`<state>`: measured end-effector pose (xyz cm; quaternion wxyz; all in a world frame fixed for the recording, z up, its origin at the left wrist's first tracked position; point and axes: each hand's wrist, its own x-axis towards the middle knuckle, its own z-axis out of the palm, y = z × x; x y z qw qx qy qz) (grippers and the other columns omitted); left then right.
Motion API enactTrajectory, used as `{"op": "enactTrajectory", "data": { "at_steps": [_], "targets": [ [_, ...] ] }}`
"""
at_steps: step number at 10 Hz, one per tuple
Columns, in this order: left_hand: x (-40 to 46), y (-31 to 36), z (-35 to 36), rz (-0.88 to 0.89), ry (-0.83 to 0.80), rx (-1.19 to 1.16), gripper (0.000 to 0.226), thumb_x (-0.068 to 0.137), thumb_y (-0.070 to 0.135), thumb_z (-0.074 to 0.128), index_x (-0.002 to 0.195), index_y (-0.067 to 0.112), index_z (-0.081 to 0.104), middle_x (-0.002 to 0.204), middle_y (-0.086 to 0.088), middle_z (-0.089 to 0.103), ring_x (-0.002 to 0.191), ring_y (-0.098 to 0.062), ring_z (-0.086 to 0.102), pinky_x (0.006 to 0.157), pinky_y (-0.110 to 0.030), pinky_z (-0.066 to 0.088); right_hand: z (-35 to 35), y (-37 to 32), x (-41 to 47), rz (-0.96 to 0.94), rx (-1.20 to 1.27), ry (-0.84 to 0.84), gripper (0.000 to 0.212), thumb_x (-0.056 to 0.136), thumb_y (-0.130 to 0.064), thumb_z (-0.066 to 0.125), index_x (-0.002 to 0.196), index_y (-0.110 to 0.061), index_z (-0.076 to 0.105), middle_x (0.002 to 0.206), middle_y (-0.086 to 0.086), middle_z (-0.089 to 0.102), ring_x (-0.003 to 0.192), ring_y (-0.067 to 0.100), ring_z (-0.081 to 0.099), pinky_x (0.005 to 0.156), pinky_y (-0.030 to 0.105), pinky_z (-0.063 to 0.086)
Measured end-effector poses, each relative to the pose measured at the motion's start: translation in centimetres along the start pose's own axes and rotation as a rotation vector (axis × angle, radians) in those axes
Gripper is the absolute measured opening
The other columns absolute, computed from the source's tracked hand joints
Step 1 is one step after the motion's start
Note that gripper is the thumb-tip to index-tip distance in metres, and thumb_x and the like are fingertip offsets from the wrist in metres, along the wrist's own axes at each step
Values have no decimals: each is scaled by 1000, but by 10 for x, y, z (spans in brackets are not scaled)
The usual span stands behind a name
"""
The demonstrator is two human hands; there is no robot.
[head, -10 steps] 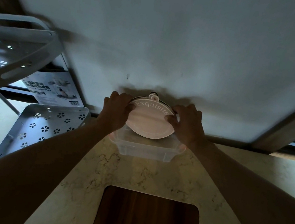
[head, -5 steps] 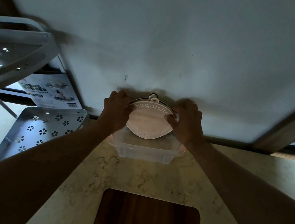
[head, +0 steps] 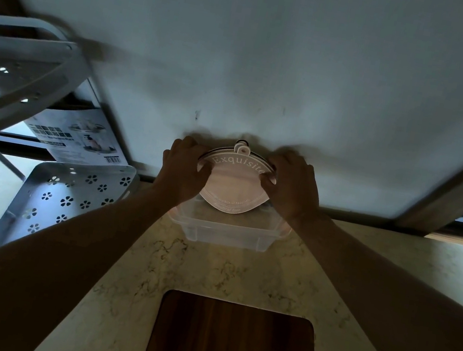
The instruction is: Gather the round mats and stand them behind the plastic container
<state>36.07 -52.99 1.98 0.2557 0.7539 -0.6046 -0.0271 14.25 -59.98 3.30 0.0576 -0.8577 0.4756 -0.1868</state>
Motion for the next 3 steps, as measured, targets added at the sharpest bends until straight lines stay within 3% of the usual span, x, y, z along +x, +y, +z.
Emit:
{"op": "enactTrajectory", "data": {
  "at_steps": [3],
  "targets": [
    [-10, 6, -23, -25, -46, 29, 45, 87, 25, 63, 130, 17, 56, 125, -13, 56, 119, -34, 47, 97, -48, 36, -18, -2, -14, 33, 62, -42, 53, 85, -35, 68, 130, -9, 53, 132, 16, 53, 118, 36, 51, 96, 45, 42]
  ]
}}
